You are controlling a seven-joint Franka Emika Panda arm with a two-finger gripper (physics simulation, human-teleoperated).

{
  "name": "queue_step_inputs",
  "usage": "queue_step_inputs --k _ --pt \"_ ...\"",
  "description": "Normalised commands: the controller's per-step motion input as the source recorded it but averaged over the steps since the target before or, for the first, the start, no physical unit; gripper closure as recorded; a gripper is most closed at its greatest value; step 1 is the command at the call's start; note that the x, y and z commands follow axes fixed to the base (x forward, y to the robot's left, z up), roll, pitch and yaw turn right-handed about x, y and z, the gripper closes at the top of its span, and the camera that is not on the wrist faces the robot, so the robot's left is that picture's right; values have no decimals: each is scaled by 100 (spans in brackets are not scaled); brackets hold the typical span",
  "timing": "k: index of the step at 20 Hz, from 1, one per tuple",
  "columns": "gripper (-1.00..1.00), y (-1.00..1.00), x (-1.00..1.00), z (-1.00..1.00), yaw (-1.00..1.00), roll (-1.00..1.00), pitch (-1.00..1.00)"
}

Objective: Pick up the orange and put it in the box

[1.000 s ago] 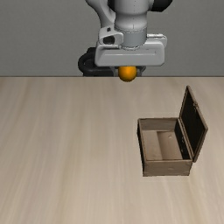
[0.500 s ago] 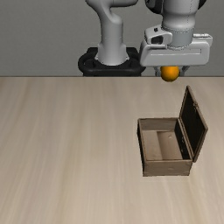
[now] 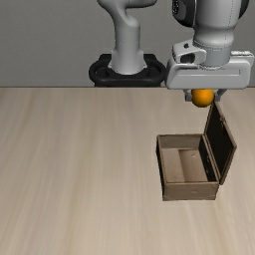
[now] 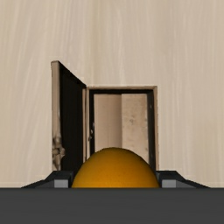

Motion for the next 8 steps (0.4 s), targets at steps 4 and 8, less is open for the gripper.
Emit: queue_step_inputs --k 4,8 --pt "-100 0 0 0 0 0 0" --pt "-100 0 0 0 0 0 0"
